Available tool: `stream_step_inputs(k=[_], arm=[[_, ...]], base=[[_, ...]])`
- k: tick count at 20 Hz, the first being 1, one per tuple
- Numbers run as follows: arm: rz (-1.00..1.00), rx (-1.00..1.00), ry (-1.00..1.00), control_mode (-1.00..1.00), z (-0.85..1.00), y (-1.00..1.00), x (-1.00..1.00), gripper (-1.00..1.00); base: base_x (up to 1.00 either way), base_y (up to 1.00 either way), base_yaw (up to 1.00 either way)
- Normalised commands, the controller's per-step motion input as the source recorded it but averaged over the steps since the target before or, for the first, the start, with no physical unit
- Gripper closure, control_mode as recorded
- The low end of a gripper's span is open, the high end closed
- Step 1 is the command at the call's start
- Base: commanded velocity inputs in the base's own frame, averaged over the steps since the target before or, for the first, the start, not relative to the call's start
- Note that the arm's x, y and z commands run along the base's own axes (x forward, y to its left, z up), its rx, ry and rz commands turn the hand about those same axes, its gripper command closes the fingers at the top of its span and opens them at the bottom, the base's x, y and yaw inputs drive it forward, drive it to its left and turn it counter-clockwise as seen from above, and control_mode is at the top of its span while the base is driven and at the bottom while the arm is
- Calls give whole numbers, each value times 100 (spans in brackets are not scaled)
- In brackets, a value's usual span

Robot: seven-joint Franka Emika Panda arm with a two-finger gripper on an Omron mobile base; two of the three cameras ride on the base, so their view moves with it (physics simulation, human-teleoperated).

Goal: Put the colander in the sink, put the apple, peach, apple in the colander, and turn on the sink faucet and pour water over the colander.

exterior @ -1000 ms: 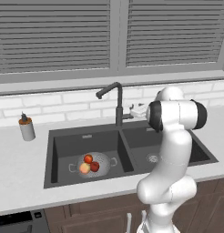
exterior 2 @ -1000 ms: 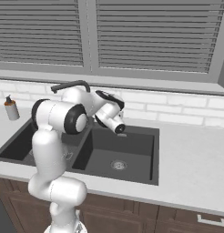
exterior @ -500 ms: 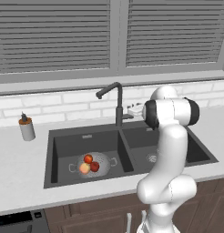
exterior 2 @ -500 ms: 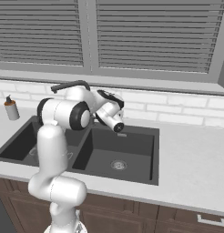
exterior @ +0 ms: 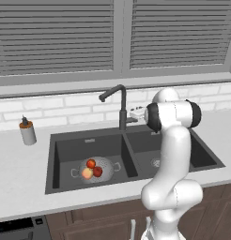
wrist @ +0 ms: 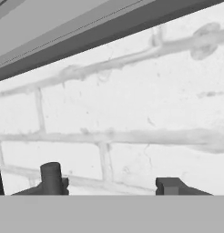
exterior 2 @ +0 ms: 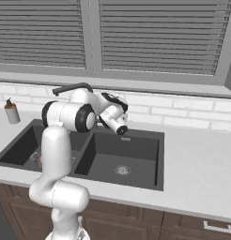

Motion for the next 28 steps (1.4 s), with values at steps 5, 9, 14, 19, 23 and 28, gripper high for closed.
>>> stream_step_inputs(k=[5, 9, 14, 19, 23, 28], arm=[[-2, 0, 0, -100, -10, -5, 20, 100], [-2, -1, 2, -100, -12, -32, 9, 100], [-5, -5, 3, -100, -16, -42, 4, 100], [-10, -6, 3, -100, -22, -45, 2, 100], [-11, -7, 1, -100, -23, -48, 0, 100], [-11, -4, 1, -100, -29, -52, 0, 100]], base=[[0, 0, 0], [0, 0, 0], [0, 0, 0], [0, 0, 0], [0, 0, 0], [0, 0, 0]])
